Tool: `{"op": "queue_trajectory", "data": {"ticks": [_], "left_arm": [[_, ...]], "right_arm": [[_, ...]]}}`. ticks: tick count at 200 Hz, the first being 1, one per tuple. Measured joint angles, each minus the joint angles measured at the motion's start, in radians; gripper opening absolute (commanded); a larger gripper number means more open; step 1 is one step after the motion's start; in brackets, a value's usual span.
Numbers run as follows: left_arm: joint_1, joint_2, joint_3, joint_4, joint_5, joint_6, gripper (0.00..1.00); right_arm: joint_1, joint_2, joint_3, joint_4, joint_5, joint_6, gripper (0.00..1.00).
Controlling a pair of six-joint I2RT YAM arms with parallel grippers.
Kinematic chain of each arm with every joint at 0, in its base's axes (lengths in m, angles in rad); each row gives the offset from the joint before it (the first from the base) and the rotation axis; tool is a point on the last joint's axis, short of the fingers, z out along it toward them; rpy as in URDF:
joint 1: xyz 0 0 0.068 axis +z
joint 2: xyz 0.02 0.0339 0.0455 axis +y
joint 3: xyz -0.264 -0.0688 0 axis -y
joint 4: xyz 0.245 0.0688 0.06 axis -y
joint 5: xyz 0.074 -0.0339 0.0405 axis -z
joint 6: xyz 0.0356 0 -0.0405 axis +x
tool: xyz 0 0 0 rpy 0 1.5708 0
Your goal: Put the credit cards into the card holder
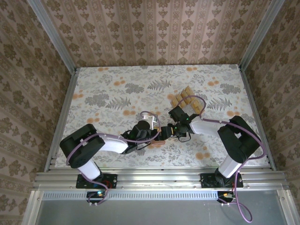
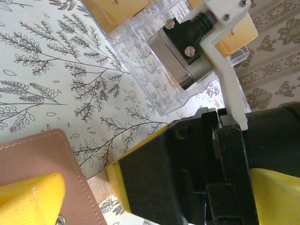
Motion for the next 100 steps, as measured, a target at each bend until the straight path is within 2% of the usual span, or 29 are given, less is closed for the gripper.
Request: {"op": "queue_trajectory", "data": {"ticks": [39, 67, 77, 100], "left_arm": [[-0.006, -0.001, -0.013, 0.034, -0.014, -0.003, 1.0], [-0.027, -0.005, -0.013, 0.071, -0.011, -0.006, 1.0], [-0.034, -0.009, -0.013, 0.087, -0.003, -0.006, 1.0], [-0.046, -0.01, -0.011, 0.117, 0.024, -0.007, 1.0]], "right_arm": [[-0.006, -0.036, -0.024, 0.023, -0.009, 0.0, 0.38], [-0.009, -0.126, -0.067, 0.011, 0.026, -0.003, 0.39], [-0.009, -0.164, -0.084, 0.008, 0.031, -0.003, 0.34], [-0.009, -0.246, -0.137, 0.032, 0.032, 0.011, 0.14]]}}
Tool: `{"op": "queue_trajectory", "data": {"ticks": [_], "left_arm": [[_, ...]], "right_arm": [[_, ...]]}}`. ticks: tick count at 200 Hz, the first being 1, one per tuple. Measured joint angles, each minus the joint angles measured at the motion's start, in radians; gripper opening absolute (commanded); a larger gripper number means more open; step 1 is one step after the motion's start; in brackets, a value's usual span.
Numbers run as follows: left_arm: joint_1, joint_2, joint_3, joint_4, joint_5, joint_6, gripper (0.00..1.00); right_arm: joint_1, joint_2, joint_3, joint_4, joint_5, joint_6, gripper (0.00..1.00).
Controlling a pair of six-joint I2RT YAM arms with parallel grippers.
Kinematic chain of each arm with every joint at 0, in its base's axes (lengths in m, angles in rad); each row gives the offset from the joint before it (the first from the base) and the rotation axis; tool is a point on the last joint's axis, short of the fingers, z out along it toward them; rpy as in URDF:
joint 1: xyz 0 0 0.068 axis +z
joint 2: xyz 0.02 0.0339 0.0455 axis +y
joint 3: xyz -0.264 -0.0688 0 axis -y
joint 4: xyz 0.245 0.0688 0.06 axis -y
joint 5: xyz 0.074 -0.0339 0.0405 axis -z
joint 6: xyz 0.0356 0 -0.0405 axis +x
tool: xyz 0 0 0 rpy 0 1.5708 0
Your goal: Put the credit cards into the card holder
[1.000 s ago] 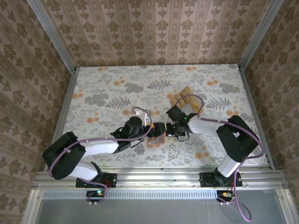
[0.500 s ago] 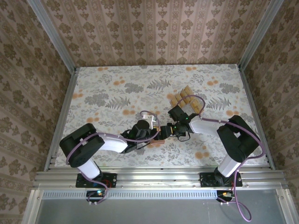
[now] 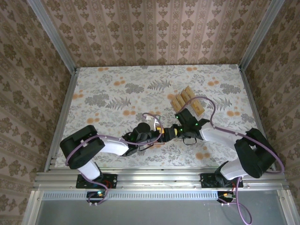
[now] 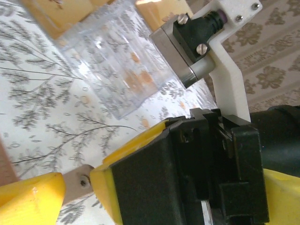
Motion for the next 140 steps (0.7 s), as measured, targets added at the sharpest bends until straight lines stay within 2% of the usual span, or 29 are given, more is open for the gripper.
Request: {"op": "queue_trajectory", "data": {"ticks": [21, 68, 100, 140], "left_arm": [[-0.011, 0.001, 0.001, 0.014, 0.015, -0.001, 1.0], [-0.015, 0.031, -0.002, 0.024, 0.022, -0.003, 1.0], [0.024, 0.067, -0.01, -0.007, -0.066, -0.003, 1.0], [0.044, 0.068, 0.058, -0.122, -0.077, 0.007, 1.0]], "right_arm": [[0.0, -0.063, -0.073, 0.065, -0.021, 0.033, 0.0], [-0.001, -0.093, -0.248, 0.267, -0.089, 0.125, 0.0], [-0.001, -0.133, -0.311, 0.294, -0.132, 0.144, 0.0], [-0.001, -0.162, -0.312, 0.325, -0.149, 0.146, 0.0]]}}
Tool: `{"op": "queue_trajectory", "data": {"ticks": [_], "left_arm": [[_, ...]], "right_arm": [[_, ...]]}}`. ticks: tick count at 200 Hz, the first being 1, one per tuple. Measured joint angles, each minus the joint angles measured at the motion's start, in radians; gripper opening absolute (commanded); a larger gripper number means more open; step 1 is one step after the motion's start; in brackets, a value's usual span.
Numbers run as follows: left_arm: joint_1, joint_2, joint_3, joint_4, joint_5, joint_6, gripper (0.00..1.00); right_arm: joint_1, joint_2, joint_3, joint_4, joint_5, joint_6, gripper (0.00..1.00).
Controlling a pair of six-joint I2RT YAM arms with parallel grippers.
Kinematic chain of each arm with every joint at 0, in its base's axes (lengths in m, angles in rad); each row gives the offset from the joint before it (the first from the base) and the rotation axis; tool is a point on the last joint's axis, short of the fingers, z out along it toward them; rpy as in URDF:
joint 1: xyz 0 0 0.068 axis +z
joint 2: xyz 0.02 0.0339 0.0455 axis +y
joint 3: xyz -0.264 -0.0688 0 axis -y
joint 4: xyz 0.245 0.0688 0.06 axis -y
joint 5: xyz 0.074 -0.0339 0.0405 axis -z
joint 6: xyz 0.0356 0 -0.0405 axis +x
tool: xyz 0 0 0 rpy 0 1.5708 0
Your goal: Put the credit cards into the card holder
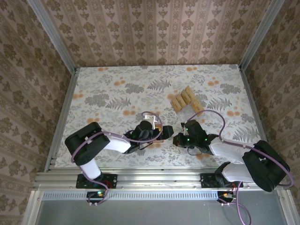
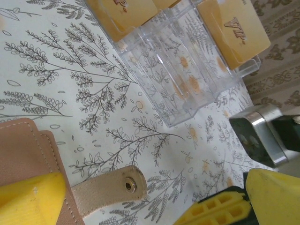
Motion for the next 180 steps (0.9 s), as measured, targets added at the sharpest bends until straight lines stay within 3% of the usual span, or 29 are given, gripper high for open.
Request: {"op": "queue_trajectory", "data": {"ticks": [44, 118, 180], "left_arm": [[0.051, -0.042, 0.077, -0.205, 0.031, 0.029, 1.0], [0.217, -0.201, 0.219, -0.48, 0.147, 0.101, 1.0], [0.379, -0.349, 0.303, -0.863, 0.1, 0.267, 1.0]], "right_arm": [[0.0, -0.008, 0.0, -0.001, -0.01, 0.0, 0.0], [0.0, -0.01, 0.059, -0.034, -0.019, -0.013, 0.0], [0.055, 0.046, 0.272, -0.135, -0.022, -0.065, 0.0]]}}
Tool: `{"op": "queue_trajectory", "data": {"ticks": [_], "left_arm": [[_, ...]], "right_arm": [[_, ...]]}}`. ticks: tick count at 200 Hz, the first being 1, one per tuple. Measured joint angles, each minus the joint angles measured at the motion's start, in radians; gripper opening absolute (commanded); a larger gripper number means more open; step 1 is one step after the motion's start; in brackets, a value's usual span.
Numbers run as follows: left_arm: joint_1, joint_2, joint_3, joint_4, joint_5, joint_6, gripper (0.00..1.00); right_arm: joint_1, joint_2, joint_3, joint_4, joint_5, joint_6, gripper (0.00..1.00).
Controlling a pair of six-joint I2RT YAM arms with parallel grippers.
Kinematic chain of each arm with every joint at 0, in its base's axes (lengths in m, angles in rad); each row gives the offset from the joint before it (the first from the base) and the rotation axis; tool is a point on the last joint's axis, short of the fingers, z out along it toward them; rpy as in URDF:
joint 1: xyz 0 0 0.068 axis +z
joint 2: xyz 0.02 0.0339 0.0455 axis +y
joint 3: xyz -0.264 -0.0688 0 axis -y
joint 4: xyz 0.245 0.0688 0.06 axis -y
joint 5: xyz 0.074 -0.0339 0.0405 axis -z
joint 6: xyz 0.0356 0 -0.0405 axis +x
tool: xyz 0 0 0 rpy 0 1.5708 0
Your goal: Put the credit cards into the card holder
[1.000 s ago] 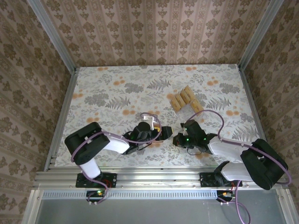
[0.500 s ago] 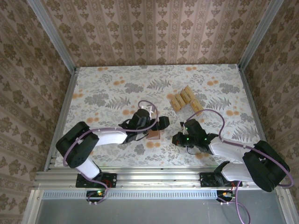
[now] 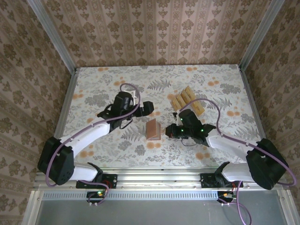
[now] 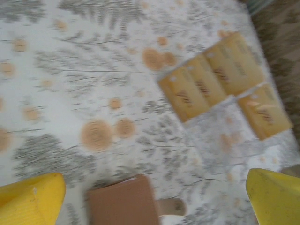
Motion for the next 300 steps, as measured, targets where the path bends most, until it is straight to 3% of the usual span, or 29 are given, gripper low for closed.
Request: {"op": "queue_trajectory", "data": {"ticks": [50, 114, 300], "left_arm": [[0.098, 0.028, 0.005, -0.214, -0.067, 0.095, 1.0], [0.108, 0.051, 0.01, -0.283, -0.102, 0.167, 1.0], [-0.076, 0.352, 0.164, -0.293, -0.177, 0.354, 1.0]], "right_arm": [[0.093, 0.171, 0.183, -0.045, 0.005, -0.04, 0.0], [0.111, 0.294, 0.211, -0.079, 0.04, -0.06, 0.0], [0.082, 0.379, 0.152, 0.007, 0.05, -0.066, 0.0]]}}
